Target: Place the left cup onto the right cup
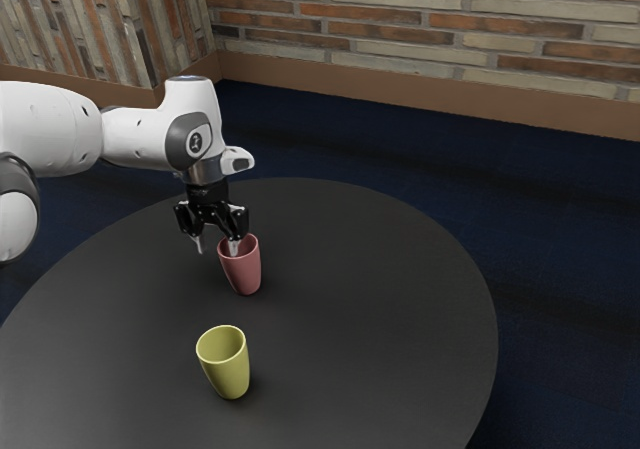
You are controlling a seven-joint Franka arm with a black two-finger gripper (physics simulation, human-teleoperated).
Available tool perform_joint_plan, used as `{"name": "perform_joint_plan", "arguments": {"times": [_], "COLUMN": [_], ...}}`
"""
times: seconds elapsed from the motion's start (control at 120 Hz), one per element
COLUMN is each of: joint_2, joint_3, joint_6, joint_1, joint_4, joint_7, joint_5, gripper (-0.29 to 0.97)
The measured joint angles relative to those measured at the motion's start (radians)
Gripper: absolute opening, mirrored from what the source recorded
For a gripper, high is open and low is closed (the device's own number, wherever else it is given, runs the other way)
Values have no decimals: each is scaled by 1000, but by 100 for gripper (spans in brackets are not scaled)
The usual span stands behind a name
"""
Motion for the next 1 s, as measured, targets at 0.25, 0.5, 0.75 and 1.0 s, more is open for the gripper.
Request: {"name": "perform_joint_plan", "arguments": {"times": [0.25, 0.5, 0.75, 1.0], "joint_2": [7, 21, 23, 25], "joint_3": [-2, -9, -10, -10], "joint_6": [0, 0, 0, 0], "joint_1": [-1, -2, -2, -2], "joint_4": [5, 21, 22, 22], "joint_7": [1, 2, 3, 3], "joint_5": [1, 0, 0, 0], "gripper": [38, 33, 25, 19]}}
